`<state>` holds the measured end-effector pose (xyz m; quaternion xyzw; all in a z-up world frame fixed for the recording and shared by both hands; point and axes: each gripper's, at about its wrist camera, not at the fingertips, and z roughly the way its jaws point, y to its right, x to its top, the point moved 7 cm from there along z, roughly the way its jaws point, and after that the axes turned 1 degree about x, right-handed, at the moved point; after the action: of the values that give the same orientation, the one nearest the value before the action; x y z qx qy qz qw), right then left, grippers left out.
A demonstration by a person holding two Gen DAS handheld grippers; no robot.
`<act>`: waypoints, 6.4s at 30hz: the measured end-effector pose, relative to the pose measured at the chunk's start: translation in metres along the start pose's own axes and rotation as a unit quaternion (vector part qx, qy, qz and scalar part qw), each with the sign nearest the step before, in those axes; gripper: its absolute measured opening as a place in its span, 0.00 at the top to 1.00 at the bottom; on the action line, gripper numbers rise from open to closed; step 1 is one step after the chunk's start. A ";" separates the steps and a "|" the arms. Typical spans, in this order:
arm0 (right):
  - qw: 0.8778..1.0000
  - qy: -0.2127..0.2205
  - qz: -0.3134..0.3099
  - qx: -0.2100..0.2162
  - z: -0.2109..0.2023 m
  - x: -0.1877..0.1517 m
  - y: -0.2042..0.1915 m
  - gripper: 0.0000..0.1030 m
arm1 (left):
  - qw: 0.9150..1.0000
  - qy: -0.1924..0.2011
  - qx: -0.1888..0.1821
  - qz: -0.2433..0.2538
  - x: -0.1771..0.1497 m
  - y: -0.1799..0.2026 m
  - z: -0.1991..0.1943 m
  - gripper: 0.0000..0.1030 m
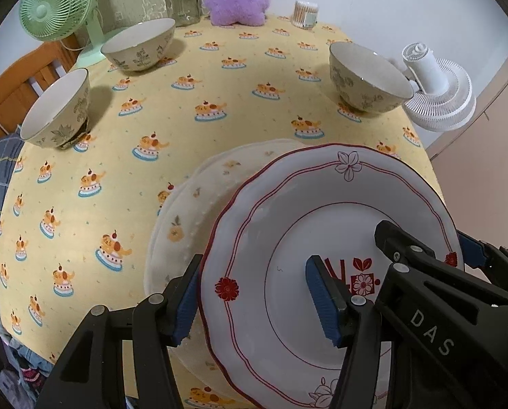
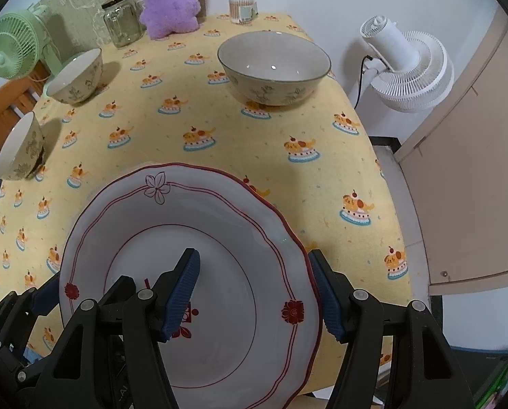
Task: Organize plates and bowls
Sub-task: 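Lower the red-rimmed plate with both grippers onto the orange-flower plates, then open both grippers and withdraw them from the plate stack, then reach both grippers to the large grey bowl and grip its rim, then lift the grey bowl with both grippers and carry it across the table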
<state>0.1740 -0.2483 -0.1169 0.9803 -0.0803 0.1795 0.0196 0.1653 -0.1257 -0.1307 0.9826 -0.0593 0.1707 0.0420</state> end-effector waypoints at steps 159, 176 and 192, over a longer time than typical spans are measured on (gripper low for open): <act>0.989 0.081 -0.033 0.122 0.021 0.156 -0.314 0.51 | 0.991 0.096 0.078 -0.044 0.168 -0.304 0.009 0.40; 0.992 0.054 -0.050 0.107 0.052 0.157 -0.335 0.86 | 0.992 0.070 0.094 -0.039 0.170 -0.306 0.032 0.76; 0.995 0.040 -0.044 0.075 0.036 0.140 -0.321 0.86 | 0.994 0.062 0.079 -0.032 0.152 -0.289 0.018 0.79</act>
<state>0.3687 0.0445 -0.1038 0.9735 -0.0222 0.2235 -0.0430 0.3514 0.1426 -0.1136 0.9718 -0.0111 0.2339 -0.0263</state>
